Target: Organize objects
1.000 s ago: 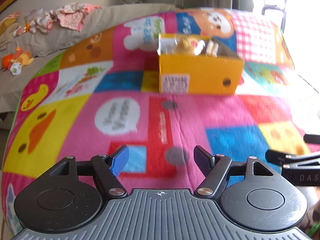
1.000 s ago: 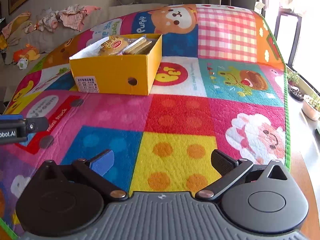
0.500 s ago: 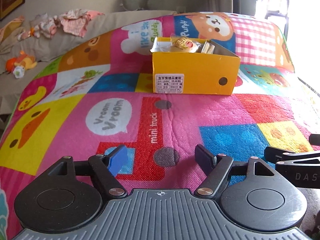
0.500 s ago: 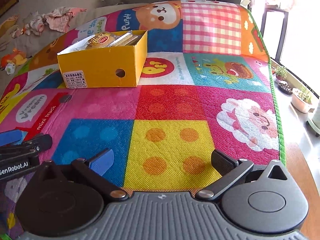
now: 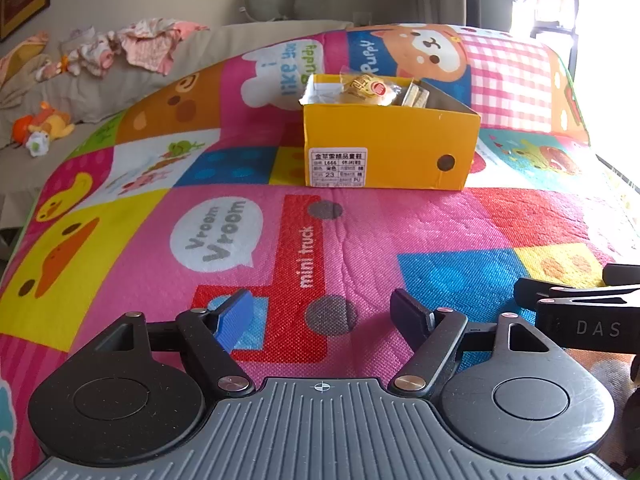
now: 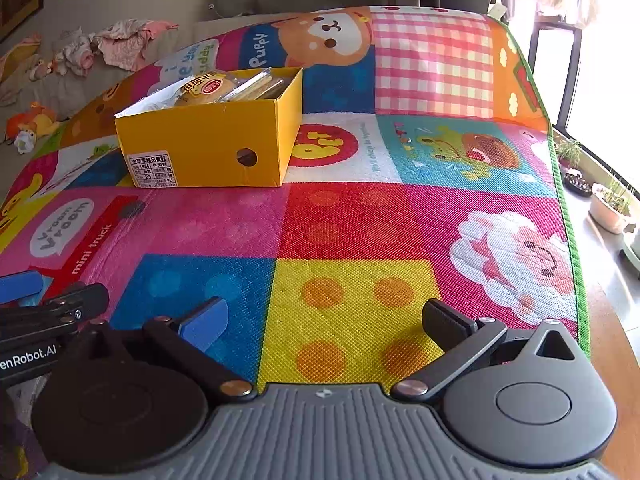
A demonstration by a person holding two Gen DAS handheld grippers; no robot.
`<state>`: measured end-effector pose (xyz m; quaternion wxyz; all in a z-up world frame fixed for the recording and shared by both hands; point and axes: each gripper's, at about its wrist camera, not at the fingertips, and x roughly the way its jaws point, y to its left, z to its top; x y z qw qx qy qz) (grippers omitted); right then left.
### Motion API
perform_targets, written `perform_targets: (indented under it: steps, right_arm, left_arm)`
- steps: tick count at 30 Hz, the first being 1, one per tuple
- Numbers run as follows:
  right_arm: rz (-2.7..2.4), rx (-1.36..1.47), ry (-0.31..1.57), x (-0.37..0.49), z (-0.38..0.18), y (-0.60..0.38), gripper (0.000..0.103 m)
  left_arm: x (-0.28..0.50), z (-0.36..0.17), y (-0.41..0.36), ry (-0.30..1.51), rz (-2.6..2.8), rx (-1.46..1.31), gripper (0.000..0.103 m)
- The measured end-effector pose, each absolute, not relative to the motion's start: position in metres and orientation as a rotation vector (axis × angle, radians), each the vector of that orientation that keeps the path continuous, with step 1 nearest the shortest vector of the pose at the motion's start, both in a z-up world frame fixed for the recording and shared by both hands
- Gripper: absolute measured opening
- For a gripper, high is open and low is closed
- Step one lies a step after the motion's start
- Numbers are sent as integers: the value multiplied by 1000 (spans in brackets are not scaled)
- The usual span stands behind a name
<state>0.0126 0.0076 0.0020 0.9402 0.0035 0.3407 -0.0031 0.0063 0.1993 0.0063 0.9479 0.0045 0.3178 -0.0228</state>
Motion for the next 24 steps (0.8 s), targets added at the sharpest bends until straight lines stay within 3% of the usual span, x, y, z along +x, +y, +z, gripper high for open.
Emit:
perform_targets:
  steps: [24]
  right_arm:
    - [-26, 5, 682, 7, 1, 11, 103]
  left_arm:
    - [5, 7, 198, 644, -57, 25, 80]
